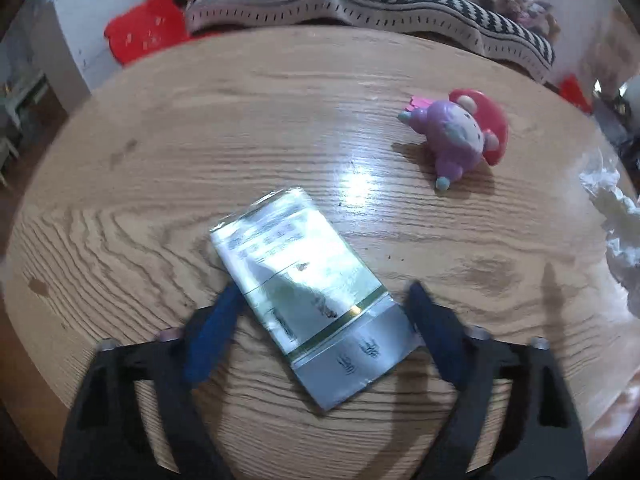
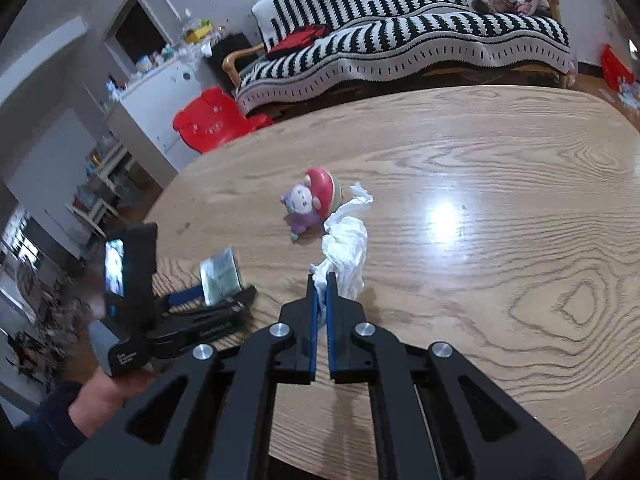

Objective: Collect trash
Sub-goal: 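Carry the cigarette pack and tissue over the bin and open both tools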

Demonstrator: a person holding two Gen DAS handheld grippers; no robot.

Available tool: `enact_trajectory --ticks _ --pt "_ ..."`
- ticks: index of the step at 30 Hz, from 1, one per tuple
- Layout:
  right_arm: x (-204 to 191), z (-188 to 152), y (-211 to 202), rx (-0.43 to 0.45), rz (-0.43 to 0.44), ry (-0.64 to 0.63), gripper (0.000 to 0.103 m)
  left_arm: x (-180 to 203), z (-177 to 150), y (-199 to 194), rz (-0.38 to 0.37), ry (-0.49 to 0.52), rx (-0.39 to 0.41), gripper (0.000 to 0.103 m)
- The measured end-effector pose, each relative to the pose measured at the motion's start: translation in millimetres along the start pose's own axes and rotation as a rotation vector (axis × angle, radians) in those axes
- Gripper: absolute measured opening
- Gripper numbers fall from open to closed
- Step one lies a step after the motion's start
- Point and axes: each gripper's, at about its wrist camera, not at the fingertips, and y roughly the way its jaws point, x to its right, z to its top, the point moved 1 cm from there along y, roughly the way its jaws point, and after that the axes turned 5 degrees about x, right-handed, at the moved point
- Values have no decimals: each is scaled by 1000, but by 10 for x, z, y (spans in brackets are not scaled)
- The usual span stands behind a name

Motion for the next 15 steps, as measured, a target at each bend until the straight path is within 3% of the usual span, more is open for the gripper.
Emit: enact_trajectory --ticks 5,15 --pt "-83 -181 -20 -33 14 -36 5 -96 -153 -181 -69 47 0 64" --pt "-427 -890 -469 -72 68 -73 5 -181 -891 -986 -221 175 39 61"
